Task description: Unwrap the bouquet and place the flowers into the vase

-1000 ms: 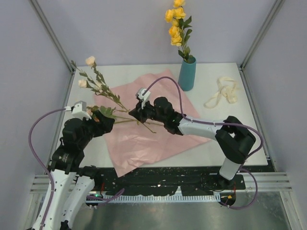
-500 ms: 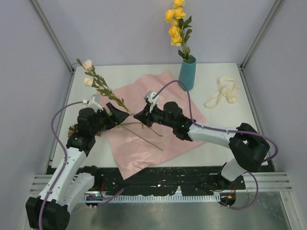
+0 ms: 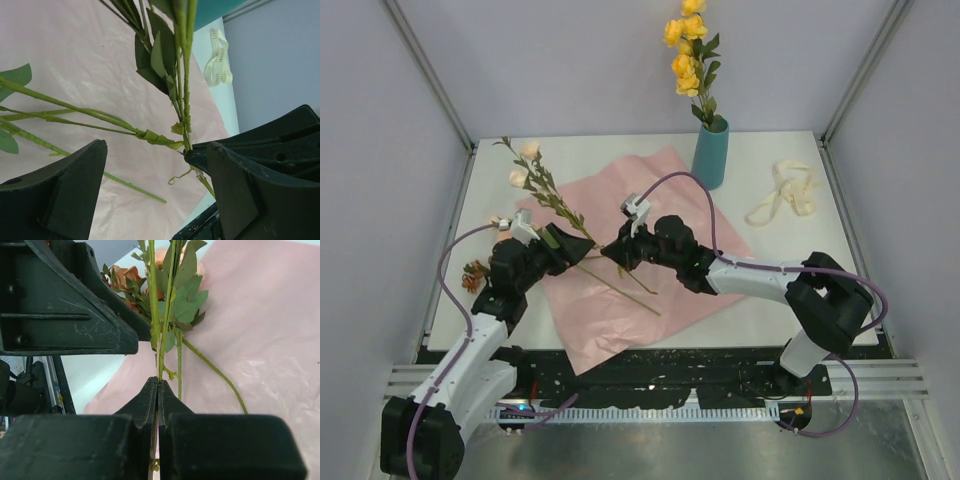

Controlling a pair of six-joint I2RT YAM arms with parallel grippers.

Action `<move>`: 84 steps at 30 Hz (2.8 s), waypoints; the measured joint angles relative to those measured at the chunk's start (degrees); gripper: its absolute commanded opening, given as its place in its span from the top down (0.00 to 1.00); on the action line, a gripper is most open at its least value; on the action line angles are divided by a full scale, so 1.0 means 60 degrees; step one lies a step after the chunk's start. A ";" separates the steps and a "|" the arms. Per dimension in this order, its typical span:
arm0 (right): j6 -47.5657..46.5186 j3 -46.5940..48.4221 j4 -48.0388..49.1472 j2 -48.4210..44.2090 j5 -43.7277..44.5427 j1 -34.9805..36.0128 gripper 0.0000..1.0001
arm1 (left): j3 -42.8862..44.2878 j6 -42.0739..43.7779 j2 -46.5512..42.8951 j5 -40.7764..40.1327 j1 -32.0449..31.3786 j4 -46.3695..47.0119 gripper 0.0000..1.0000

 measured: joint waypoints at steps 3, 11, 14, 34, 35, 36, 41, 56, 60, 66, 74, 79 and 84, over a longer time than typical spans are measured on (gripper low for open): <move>0.0364 0.0000 -0.0138 0.0076 -0.0007 0.0000 0.95 | -0.0197 -0.0004 0.0000 -0.0029 -0.0029 0.0412 0.14; 0.0852 0.0000 -0.0168 0.0076 -0.0058 0.0025 0.95 | -0.0517 -0.0044 0.0557 -0.0244 -0.0444 0.1610 0.15; 0.0918 0.0000 -0.0219 0.0076 -0.0084 0.0080 0.95 | -0.0557 -0.0138 0.0823 -0.0342 -0.0503 0.1974 0.17; 0.0907 -0.0047 -0.0299 0.0124 -0.0412 0.0277 0.95 | -0.0568 -0.0259 0.1173 -0.0761 -0.0543 0.2623 0.72; 0.0907 -0.0051 -0.0310 0.0138 -0.0433 0.0277 0.95 | -0.0557 -0.0273 0.1155 -0.0769 -0.0543 0.2608 0.76; 0.0903 -0.0051 -0.0310 0.0160 -0.0441 0.0284 0.94 | -0.0521 -0.0251 0.1129 -0.0780 -0.0543 0.2579 0.80; 0.0896 -0.0047 -0.0448 0.0193 -0.0437 0.0291 0.69 | -0.0280 -0.0259 0.1093 -0.0783 -0.0550 0.2273 1.00; 0.0219 0.0514 -0.3082 -0.1494 0.0495 -0.0142 0.31 | 0.0066 0.0211 0.0390 -0.0805 -0.0550 0.0925 1.00; -0.0215 0.1013 -0.3515 -0.1548 0.0645 -0.0841 0.26 | 0.0066 0.0295 0.0342 -0.0776 -0.0550 0.0856 1.00; -0.1031 0.1763 -0.4284 -0.0051 0.0331 -0.1464 0.26 | 0.0066 0.0335 0.0342 -0.0725 -0.0550 0.0852 1.00; -0.1410 0.1902 -0.5082 0.1781 -0.0721 -0.1435 0.31 | 0.0066 0.0506 0.0233 -0.0707 -0.0550 0.0852 1.00; -0.1377 0.1927 -0.5115 0.1872 -0.1078 -0.1330 0.32 | 0.0066 0.0528 0.0157 -0.0710 -0.0550 0.0852 1.00; -0.1129 0.1920 -0.4998 0.1829 -0.0860 -0.1264 0.30 | 0.0066 0.0776 -0.0051 -0.0699 -0.0550 0.0845 1.00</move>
